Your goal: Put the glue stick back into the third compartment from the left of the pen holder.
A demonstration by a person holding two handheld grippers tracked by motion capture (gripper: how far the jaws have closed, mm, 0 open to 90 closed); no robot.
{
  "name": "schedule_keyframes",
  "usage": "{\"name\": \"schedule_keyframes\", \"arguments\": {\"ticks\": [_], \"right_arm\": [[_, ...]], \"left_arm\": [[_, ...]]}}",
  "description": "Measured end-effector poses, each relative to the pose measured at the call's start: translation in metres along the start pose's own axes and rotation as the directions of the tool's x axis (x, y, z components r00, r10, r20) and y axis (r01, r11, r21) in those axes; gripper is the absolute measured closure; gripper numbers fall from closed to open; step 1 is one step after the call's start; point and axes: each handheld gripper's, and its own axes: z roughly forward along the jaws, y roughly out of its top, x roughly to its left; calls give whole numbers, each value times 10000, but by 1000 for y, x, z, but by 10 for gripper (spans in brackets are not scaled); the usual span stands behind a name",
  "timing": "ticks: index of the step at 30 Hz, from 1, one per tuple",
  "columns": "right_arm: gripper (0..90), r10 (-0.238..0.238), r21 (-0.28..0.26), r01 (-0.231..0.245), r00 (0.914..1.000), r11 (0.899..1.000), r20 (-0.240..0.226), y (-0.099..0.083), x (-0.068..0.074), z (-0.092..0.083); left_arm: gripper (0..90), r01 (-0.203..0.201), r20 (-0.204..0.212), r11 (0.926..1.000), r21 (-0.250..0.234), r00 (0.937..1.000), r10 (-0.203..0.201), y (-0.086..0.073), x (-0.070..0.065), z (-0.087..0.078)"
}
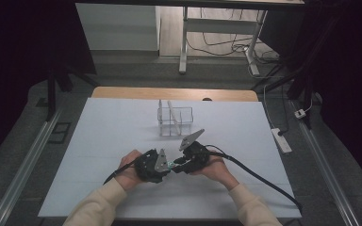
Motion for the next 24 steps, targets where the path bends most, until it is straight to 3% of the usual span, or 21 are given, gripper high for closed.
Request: {"name": "schedule_keyframes", "arguments": {"ticks": [6, 11, 16, 20, 24], "right_arm": [[639, -116, -379, 114, 9999, 9992, -71, 1, 2, -6], [602, -39, -1120, 52, 9999, 9937, 124, 3, 3, -10], [545, 5, -1793, 107, 9981, 9837, 622, 4, 3, -16], [473, 66, -2497, 223, 9934, 9681, 1144, 4, 4, -21], [405, 207, -2881, 274, 9864, 9572, 1628, 3, 4, -25]], "left_arm": [[581, -411, 380, 9991, 112, 9985, 406, -1, -1, 0], [649, -391, 572, 9992, -117, 9976, 397, -1, -2, -2], [658, 64, 426, 9996, -275, 9991, -52, -4, 2, -3], [659, 481, 225, 9979, -441, 9986, -471, -7, 8, -6], [659, 1032, -14, 9915, -793, 9946, -1036, -11, 15, -10]]}}
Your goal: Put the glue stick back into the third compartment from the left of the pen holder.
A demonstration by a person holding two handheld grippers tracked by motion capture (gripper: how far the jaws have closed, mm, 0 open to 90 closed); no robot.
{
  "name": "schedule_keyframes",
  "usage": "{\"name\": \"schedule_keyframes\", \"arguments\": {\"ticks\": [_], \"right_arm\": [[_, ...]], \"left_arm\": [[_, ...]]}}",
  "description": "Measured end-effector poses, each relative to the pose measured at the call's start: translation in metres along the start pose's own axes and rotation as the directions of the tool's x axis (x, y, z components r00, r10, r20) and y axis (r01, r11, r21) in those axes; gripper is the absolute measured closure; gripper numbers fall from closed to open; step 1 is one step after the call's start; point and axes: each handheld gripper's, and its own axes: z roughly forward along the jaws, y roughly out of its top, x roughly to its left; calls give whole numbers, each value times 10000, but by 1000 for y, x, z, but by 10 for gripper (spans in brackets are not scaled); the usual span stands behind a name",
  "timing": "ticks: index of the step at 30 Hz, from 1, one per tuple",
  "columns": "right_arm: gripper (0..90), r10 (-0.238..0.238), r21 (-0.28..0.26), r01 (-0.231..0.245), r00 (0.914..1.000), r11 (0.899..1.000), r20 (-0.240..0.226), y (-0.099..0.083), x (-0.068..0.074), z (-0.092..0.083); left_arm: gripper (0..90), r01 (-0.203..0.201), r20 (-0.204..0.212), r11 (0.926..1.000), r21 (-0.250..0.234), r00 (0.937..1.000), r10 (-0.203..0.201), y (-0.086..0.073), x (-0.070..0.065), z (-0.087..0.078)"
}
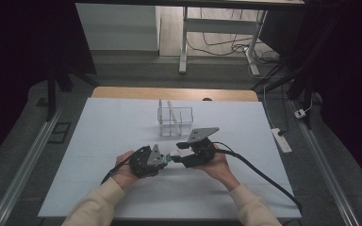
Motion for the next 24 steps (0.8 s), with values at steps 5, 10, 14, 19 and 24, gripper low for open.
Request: {"name": "schedule_keyframes", "arguments": {"ticks": [5, 10, 14, 19, 24], "right_arm": [[367, 394, -345, -381, 9985, 9987, 386, -3, -4, -3], [359, 755, -455, -742, 9968, 9962, 278, -7, -5, -1], [360, 963, -598, -951, 9952, 9937, 173, -9, -4, 2], [402, 1218, -877, -1213, 9926, 9887, -2, -9, -2, 5], [530, 1286, -1169, -1294, 9916, 9847, -148, -8, -1, 4]], "left_arm": [[659, 444, -240, 9976, -525, 9987, -457, -2, 6, -6], [660, 691, -372, 9933, -926, 9966, -728, -2, 8, -10], [659, 720, -283, 9918, -1054, 9968, -754, -1, 6, -9], [658, 692, 17, 9907, -1171, 9976, -695, 4, 1, -3], [658, 626, 107, 9914, -1148, 9980, -618, 8, -4, 2]]}}
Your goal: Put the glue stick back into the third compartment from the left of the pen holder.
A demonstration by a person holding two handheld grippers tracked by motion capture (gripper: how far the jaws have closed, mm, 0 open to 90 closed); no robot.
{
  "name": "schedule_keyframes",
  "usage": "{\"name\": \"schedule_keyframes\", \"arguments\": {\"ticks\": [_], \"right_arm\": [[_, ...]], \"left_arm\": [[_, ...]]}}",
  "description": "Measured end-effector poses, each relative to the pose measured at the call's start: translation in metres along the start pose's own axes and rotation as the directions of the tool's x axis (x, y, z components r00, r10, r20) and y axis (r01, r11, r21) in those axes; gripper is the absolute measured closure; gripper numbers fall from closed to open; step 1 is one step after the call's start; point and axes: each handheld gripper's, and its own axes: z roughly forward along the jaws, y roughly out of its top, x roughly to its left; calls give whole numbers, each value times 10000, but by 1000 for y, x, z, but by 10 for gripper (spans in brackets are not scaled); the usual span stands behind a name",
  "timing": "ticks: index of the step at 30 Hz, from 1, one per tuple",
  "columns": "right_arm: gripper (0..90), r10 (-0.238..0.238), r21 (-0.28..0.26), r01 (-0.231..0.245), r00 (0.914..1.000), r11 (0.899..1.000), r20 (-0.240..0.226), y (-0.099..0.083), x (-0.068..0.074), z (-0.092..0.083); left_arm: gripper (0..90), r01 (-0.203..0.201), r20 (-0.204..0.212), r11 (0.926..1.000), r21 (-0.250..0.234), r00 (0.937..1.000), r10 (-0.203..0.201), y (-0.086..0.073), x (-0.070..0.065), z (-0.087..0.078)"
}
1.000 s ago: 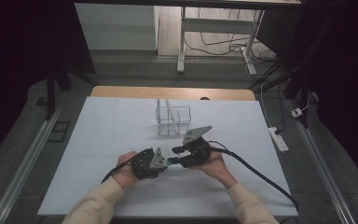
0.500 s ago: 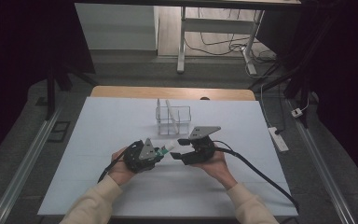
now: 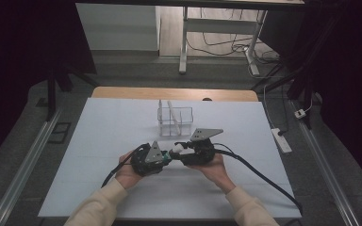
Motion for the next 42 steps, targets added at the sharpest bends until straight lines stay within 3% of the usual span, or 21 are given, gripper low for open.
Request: {"name": "schedule_keyframes", "arguments": {"ticks": [5, 10, 14, 19, 28, 31, 37, 42], "right_arm": [[629, 271, -272, -285, 9984, 9992, -502, 1, -2, -3], [639, 233, -269, -247, 9985, 9993, -501, 2, -2, -4], [640, 75, -291, -86, 9992, 9995, -396, 2, -1, -5], [640, -125, -405, 119, 9998, 9991, -148, 4, 0, -9], [640, -260, -899, 315, 9978, 9955, 615, 12, -6, -27], [640, -279, -1041, 364, 9962, 9939, 824, 16, -8, -34], [640, -252, -1378, 445, 9900, 9895, 1388, 25, -17, -54], [640, 82, -1859, 251, 9844, 9823, 1760, 33, -30, -65]], "left_arm": [[653, 14, 55, 10000, 34, 10000, -14, 1, -2, 5], [627, 379, 181, 9992, -94, 9991, -378, 1, 1, 6], [514, 635, 48, 9978, -186, 9980, -635, 1, 4, 4], [398, 1189, -29, 9925, -292, 9929, -1190, -3, 11, -3], [353, 1528, -114, 9879, -276, 9881, -1531, -13, 15, -17], [343, 1833, 123, 9825, -327, 9830, -1830, -21, 17, -24], [338, 2277, 28, 9732, -325, 9737, -2278, -39, 20, -40], [331, 2627, -95, 9644, -298, 9647, -2630, -54, 23, -49]]}}
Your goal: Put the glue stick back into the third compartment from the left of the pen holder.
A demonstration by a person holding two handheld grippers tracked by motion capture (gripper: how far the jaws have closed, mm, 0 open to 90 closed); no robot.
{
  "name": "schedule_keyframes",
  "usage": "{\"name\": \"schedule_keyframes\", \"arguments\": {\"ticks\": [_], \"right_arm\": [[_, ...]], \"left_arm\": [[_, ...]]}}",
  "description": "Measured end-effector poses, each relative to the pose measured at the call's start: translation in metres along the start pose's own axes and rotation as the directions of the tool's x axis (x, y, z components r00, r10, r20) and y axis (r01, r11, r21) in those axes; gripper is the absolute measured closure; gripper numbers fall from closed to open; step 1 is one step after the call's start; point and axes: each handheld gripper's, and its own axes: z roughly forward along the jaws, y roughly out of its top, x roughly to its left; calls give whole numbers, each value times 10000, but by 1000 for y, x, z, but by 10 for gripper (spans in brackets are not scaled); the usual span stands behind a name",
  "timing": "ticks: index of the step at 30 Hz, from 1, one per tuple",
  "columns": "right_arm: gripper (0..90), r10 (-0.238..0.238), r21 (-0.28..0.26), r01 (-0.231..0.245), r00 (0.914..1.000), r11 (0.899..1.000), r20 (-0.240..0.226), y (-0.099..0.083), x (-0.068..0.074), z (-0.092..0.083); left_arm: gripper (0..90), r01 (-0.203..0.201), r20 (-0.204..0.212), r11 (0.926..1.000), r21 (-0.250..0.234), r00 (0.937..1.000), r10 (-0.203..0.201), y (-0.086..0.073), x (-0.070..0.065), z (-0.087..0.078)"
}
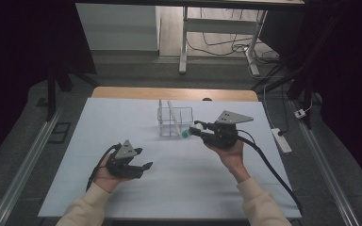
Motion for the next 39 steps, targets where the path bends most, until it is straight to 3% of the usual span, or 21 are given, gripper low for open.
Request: {"name": "schedule_keyframes", "arguments": {"ticks": [8, 17, 25, 31, 35, 39], "right_arm": [[640, 757, -89, -753, 9949, 9971, 665, 8, -33, 1], [639, 803, 90, -818, 9909, 9966, 1080, 18, -48, 22], [638, 959, 570, -1053, 9842, 9928, 1490, 23, -65, 49], [633, 908, 915, -1067, 9823, 9901, 1636, 16, -70, 62], [513, 905, 909, -1049, 9845, 9903, 1499, 13, -69, 64], [477, 623, 930, -765, 9872, 9927, 1471, 15, -62, 60]], "left_arm": [[323, 422, -326, 9991, 78, 9986, -419, -25, 9, -17], [303, 847, -555, 9957, 365, 9950, -826, -46, 18, -26], [298, 970, -629, 9946, 376, 9935, -945, -51, 22, -28], [297, 964, -626, 9946, 379, 9936, -939, -51, 22, -28], [295, 975, -627, 9945, 369, 9935, -951, -51, 22, -28], [295, 982, -632, 9944, 387, 9934, -957, -52, 23, -28]]}}
